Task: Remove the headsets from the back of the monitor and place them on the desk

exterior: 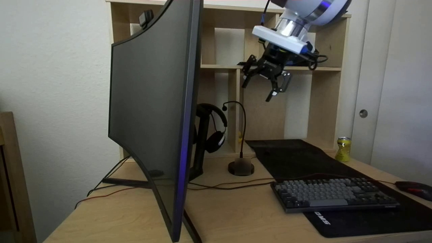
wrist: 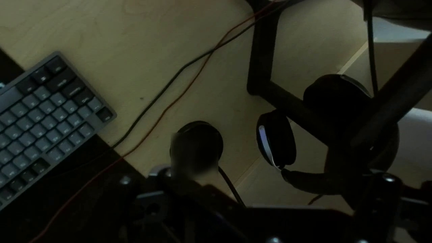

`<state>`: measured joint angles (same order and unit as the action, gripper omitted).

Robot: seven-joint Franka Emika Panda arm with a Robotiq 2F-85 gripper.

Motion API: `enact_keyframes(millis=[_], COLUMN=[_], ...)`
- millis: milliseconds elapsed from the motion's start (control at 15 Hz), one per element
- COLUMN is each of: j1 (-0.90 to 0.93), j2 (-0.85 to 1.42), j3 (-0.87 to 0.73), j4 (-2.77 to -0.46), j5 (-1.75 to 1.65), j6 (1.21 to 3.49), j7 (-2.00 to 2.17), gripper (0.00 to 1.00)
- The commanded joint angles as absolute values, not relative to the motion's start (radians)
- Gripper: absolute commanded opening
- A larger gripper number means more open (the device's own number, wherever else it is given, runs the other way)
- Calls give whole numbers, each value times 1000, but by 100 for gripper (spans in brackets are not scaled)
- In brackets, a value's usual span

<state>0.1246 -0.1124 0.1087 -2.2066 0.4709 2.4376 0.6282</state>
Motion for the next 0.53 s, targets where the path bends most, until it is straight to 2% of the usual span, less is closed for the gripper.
enact_keyframes(millis=[0, 467], j1=[121, 142], j2=[-63, 127], j3=[118, 124], j4=[-2156, -1998], j5=[468, 417], j6=[2433, 2446], j7=[689, 882], gripper=[100, 100])
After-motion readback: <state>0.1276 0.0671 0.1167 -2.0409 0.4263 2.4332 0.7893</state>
